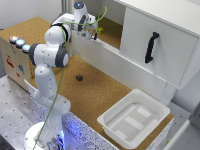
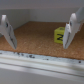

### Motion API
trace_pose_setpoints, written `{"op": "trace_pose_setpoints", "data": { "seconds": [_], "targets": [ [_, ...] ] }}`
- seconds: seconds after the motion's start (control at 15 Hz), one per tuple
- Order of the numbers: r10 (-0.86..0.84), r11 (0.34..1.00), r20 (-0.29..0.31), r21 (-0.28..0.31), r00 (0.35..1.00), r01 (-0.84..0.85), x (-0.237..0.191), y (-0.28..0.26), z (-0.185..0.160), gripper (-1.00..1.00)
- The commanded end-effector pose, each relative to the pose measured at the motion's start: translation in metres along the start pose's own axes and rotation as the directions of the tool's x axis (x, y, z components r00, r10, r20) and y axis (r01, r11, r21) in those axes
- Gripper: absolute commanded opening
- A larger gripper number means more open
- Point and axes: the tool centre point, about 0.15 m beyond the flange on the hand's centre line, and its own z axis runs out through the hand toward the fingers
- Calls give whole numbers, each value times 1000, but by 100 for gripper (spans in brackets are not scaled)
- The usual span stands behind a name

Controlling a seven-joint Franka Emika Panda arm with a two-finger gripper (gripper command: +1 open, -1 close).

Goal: Lift the yellow block

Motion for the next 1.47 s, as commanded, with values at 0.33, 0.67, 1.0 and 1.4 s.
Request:
{"op": "trace_pose_setpoints", "data": {
  "seconds": [0.33,0.67,1.0,1.4],
  "targets": [
    [135,937,-116,-308,984,-164,65,-12,46,100],
    [244,899,-125,-343,962,-272,80,4,65,100],
    [304,874,-149,-350,941,-337,86,26,66,100],
    [351,878,-118,-303,929,-370,77,38,76,-100]
  ]
}}
